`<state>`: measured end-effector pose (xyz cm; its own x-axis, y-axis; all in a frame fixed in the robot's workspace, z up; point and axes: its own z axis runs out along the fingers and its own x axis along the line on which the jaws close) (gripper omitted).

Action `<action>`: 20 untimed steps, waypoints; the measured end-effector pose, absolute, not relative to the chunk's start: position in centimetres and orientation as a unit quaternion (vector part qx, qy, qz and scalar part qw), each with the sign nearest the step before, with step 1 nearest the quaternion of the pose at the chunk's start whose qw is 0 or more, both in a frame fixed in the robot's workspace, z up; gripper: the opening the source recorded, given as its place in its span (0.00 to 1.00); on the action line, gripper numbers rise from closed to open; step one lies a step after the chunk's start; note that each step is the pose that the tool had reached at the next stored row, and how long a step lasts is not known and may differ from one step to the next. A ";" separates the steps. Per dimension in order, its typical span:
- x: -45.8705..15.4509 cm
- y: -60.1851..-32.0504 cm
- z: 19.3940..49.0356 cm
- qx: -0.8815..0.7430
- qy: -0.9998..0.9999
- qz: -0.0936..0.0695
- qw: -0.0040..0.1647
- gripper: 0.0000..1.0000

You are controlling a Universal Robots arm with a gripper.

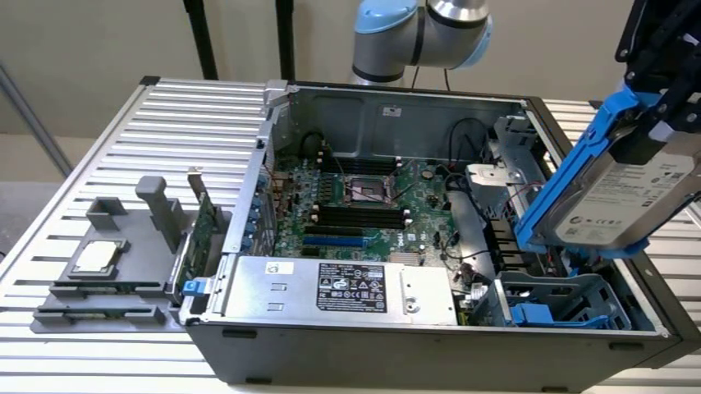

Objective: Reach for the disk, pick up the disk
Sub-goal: 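Pick up the disk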

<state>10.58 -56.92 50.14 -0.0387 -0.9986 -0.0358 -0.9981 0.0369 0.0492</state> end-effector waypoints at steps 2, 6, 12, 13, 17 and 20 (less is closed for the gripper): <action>10.6 -57.0 50.1 0.691 -0.722 -0.027 0.006 0.33; 10.5 -57.0 49.9 0.691 -0.722 -0.022 0.011 0.33; 10.4 -57.0 49.7 0.694 -0.720 -0.019 0.011 0.33; 10.4 -57.0 49.7 0.696 -0.717 -0.018 0.010 0.33; 10.3 -57.0 49.6 0.708 -0.706 -0.017 0.010 0.33; 10.3 -57.1 49.5 0.709 -0.705 -0.016 0.009 0.33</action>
<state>10.31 -57.09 49.54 0.0044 -0.9999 -0.0105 -0.9994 -0.0048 0.0355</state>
